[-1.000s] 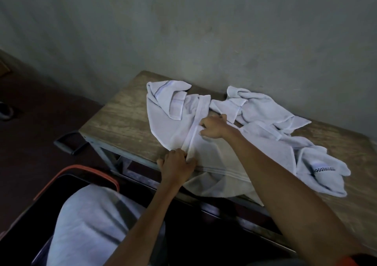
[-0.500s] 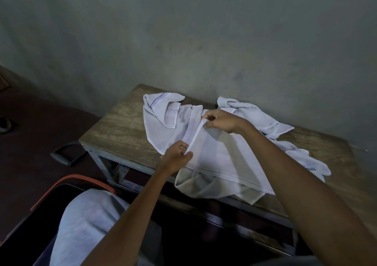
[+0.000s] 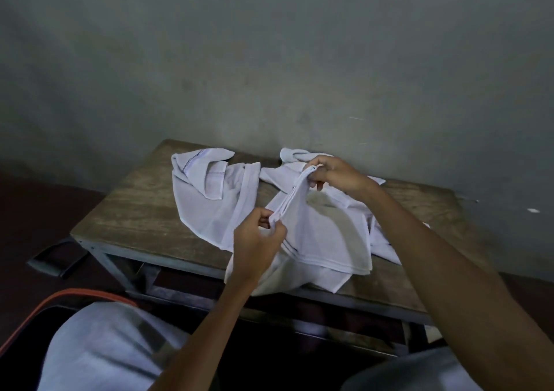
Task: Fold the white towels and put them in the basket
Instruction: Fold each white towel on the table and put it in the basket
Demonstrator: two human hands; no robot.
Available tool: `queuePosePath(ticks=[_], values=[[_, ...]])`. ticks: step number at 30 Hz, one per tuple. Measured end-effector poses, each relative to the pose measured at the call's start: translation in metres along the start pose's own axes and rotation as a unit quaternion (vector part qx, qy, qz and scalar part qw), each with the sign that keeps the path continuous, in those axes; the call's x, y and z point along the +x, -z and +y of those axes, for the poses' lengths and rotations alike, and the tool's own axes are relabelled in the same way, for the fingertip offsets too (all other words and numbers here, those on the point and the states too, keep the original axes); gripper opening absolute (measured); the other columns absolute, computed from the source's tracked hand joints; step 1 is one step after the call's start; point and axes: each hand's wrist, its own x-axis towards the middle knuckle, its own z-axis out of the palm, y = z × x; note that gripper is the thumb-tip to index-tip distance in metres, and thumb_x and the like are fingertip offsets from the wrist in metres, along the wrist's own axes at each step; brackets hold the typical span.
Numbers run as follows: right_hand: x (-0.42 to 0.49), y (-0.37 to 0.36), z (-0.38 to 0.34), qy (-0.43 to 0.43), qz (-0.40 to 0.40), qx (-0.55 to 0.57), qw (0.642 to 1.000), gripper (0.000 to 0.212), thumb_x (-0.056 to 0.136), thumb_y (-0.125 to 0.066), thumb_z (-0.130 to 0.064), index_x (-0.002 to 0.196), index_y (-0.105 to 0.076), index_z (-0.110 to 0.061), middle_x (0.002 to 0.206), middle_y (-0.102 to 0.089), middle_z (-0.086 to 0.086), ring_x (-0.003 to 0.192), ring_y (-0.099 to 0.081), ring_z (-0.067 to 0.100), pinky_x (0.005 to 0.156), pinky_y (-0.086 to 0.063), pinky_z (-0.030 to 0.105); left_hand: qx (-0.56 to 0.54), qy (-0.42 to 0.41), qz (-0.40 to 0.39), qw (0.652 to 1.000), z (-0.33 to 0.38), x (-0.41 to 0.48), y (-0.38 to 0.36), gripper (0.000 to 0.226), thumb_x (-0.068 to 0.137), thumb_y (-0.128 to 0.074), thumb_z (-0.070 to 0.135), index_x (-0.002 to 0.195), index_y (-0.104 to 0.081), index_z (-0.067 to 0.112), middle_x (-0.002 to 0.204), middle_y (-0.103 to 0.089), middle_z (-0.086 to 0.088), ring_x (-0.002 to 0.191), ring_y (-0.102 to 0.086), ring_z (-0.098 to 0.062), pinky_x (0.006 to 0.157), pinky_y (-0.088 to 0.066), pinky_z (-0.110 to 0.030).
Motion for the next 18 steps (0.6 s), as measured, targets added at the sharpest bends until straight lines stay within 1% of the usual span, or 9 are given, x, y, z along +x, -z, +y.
queuePosePath(ticks=[1, 2, 4, 6, 8, 10, 12, 15, 18], values=[[-0.005, 0.005, 0.001, -0.013, 0.008, 0.006, 1.000, 0.015, 0.086, -0.051, 0.006, 0.087, -0.061, -0.005, 0.063, -0.067, -0.008, 0.053, -0.058, 0.006, 0.051, -0.040, 0.017, 0.009, -0.034, 0.008, 0.999, 0.002, -0.003, -0.010, 0.006, 0.075, -0.063, 0.019, 0.076, -0.058, 0.020, 0.068, -0.061, 0.006, 0.064, -0.058, -0.011, 0.060, -0.049, -0.026], [-0.009, 0.010, 0.004, -0.031, 0.017, 0.008, 0.999, 0.018, 0.087, -0.048, 0.004, 0.086, -0.060, -0.008, 0.062, -0.067, -0.009, 0.052, -0.059, 0.004, 0.048, -0.037, 0.017, 0.015, -0.062, 0.009, 0.998, 0.003, -0.005, -0.020, 0.005, 0.073, -0.061, 0.021, 0.076, -0.057, 0.020, 0.069, -0.060, 0.007, 0.065, -0.058, -0.013, 0.061, -0.050, -0.031], [-0.012, 0.020, 0.015, -0.075, 0.039, 0.021, 0.996, 0.021, 0.087, -0.044, -0.005, 0.082, -0.062, -0.015, 0.063, -0.066, -0.006, 0.052, -0.058, 0.007, 0.049, -0.028, 0.023, 0.033, -0.092, 0.001, 0.995, 0.009, -0.010, -0.041, 0.008, 0.070, -0.059, 0.025, 0.077, -0.058, 0.020, 0.069, -0.061, 0.008, 0.065, -0.059, -0.015, 0.062, -0.051, -0.039], [-0.016, 0.027, 0.027, -0.119, 0.060, 0.067, 0.989, 0.019, 0.085, -0.044, -0.019, 0.076, -0.061, -0.018, 0.059, -0.061, -0.004, 0.049, -0.054, 0.009, 0.052, -0.024, 0.028, 0.070, -0.126, -0.007, 0.989, 0.016, -0.014, -0.061, 0.012, 0.068, -0.059, 0.027, 0.077, -0.060, 0.019, 0.070, -0.062, 0.007, 0.065, -0.060, -0.018, 0.063, -0.051, -0.040], [-0.022, 0.034, 0.037, -0.141, 0.090, 0.075, 0.983, 0.017, 0.083, -0.054, -0.032, 0.070, -0.058, -0.020, 0.059, -0.054, -0.004, 0.048, -0.048, 0.008, 0.052, -0.028, 0.027, 0.117, -0.184, -0.015, 0.976, 0.020, -0.017, -0.081, 0.012, 0.065, -0.061, 0.025, 0.075, -0.060, 0.017, 0.067, -0.061, 0.006, 0.063, -0.059, -0.020, 0.061, -0.049, -0.035], [-0.028, 0.040, 0.052, -0.133, 0.102, 0.036, 0.985, 0.011, 0.082, -0.064, -0.025, 0.073, -0.058, -0.021, 0.065, -0.053, -0.003, 0.054, -0.047, 0.008, 0.052, -0.034, 0.023, 0.151, -0.218, -0.037, 0.964, 0.020, -0.021, -0.099, 0.011, 0.063, -0.063, 0.023, 0.073, -0.059, 0.018, 0.066, -0.060, 0.006, 0.062, -0.059, -0.019, 0.059, -0.046, -0.032], [-0.032, 0.046, 0.067, -0.142, 0.107, 0.002, 0.984, 0.009, 0.083, -0.065, -0.015, 0.082, -0.060, -0.022, 0.069, -0.054, -0.002, 0.057, -0.047, 0.009, 0.052, -0.035, 0.023, 0.185, -0.224, -0.061, 0.955, 0.014, -0.023, -0.115, 0.012, 0.062, -0.062, 0.024, 0.072, -0.058, 0.020, 0.066, -0.059, 0.006, 0.063, -0.058, -0.018, 0.062, -0.042, -0.032], [-0.032, 0.051, 0.092, -0.170, 0.118, -0.025, 0.978, 0.015, 0.082, -0.067, -0.014, 0.094, -0.061, -0.019, 0.075, -0.055, -0.003, 0.061, -0.049, 0.009, 0.055, -0.038, 0.022, 0.241, -0.230, -0.097, 0.938, 0.004, -0.024, -0.135, 0.011, 0.062, -0.060, 0.027, 0.071, -0.057, 0.022, 0.066, -0.057, 0.005, 0.065, -0.056, -0.020, 0.064, -0.036, -0.035], [-0.031, 0.050, 0.109, -0.174, 0.115, -0.058, 0.976, 0.026, 0.083, -0.066, -0.011, 0.108, -0.059, -0.010, 0.087, -0.051, -0.003, 0.077, -0.050, 0.011, 0.057, -0.037, 0.017, 0.276, -0.251, -0.145, 0.916, -0.004, -0.024, -0.147, 0.010, 0.064, -0.059, 0.030, 0.070, -0.057, 0.023, 0.065, -0.056, 0.005, 0.065, -0.055, -0.020, 0.064, -0.030, -0.034]])
